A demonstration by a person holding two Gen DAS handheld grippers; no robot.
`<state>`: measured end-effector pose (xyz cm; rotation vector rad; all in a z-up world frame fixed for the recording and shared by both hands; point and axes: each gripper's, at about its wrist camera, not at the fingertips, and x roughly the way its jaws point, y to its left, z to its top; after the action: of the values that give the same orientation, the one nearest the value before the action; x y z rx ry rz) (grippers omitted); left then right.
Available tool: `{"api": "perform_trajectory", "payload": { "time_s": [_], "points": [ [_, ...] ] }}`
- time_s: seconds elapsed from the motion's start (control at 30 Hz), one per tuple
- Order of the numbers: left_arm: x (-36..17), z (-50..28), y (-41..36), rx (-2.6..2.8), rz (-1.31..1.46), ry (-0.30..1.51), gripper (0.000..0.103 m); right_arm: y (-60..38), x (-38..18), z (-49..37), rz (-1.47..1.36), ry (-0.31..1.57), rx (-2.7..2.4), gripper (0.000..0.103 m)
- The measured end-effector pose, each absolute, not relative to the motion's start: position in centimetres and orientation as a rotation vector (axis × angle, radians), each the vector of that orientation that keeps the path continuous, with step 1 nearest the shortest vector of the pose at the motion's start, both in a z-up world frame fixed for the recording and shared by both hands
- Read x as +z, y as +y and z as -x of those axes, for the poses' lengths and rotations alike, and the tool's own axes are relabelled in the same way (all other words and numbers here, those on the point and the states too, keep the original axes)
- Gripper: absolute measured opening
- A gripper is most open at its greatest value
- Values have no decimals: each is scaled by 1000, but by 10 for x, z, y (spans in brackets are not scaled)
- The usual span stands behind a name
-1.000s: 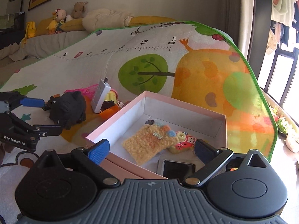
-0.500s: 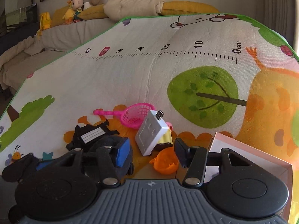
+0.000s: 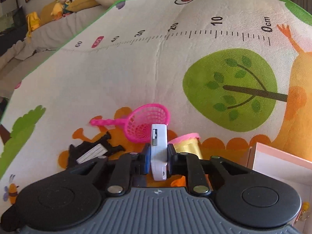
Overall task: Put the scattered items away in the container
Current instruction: 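Grasp the white USB charger beside the black plush with the right tool, then drop the USB charger into the pink box with right tool while left tool grasps the black plush, then move the right tool to the white battery charger while left tool holds the plush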
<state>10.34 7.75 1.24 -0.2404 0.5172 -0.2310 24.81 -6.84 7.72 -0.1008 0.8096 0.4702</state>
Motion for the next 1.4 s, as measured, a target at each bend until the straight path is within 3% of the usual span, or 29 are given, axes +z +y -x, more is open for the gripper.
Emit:
{"api": "perform_trajectory", "payload": {
  "time_s": [0.3,0.6,0.67,0.7,0.73,0.9,1.27,1.33,1.37,1.4],
  "points": [
    [12,-104,81,-228,263,519,103,-159,136,-129,102,679,525,17],
    [12,-105,73,-193,211,531,103,-224,84,-19,262,678,412,19],
    [12,-105,72,-184,201,529,103,-231,74,-9,204,701,466,44],
    [13,-104,71,-180,195,527,103,-233,71,-3,178,694,478,71],
    [14,-104,70,-176,188,525,103,-234,67,3,162,676,483,86],
    [20,-112,51,-168,65,527,103,-241,51,19,160,645,458,102],
    [23,-167,13,-70,-92,586,103,-248,1,17,18,688,348,103],
    [22,-168,9,-77,-104,598,96,-253,-3,22,-1,695,331,103],
    [22,-167,7,-73,-118,608,78,-255,-5,24,-7,699,321,103],
    [22,-165,5,-68,-139,610,74,-257,-6,27,-12,694,314,103]
  ]
}}
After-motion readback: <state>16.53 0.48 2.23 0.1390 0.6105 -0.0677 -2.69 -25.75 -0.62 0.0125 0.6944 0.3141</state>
